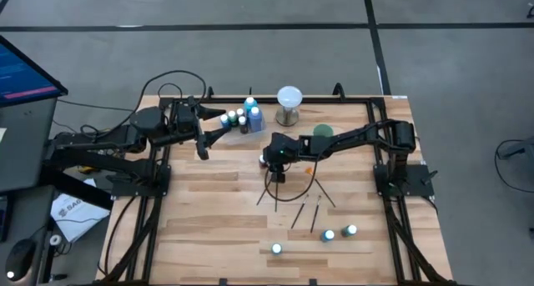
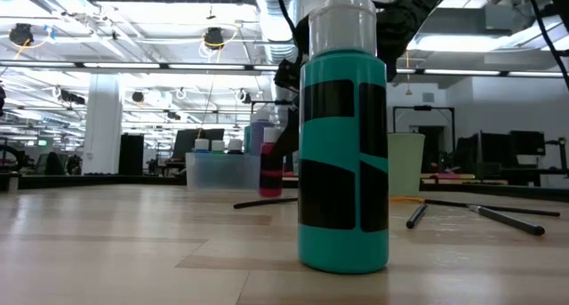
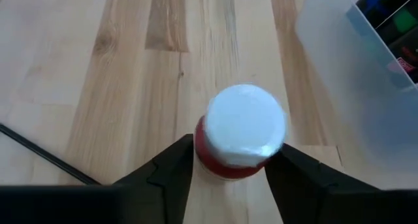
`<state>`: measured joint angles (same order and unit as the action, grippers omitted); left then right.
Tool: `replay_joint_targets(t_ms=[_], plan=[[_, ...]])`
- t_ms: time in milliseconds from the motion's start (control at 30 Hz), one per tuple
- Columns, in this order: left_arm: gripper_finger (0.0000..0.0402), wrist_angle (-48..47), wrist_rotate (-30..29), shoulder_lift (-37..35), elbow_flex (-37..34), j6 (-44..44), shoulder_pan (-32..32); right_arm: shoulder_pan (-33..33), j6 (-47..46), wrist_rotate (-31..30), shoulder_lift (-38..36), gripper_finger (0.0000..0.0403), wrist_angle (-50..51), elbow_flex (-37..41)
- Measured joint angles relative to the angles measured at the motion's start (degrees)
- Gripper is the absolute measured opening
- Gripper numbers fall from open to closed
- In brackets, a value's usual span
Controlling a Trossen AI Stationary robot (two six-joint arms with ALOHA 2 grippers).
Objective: Pick & Place Paint Supplies
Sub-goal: Put the small red paint bottle into the transparent bin
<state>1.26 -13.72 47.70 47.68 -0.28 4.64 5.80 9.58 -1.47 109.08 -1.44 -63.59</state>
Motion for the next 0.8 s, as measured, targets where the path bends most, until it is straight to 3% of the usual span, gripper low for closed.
replay_joint_targets(t_ms=[300,533,800], plan=[[0.0257,-1.2,0.0,0.0,0.0,-0.01,0.0,0.07,-0.15,-0.01,-3.25,0.0243,0.61,0.04],[0.0257,-3.18,0.02,2.15,0.04,-1.66,0.0,0.39,-0.19,-0.01,-16.3,0.0249,9.29,0.0],[0.0257,-2.02,5.23,13.14,0.04,-1.54,-0.04,-1.12,-5.34,-0.01,-33.11,0.0249,22.26,0.0]])
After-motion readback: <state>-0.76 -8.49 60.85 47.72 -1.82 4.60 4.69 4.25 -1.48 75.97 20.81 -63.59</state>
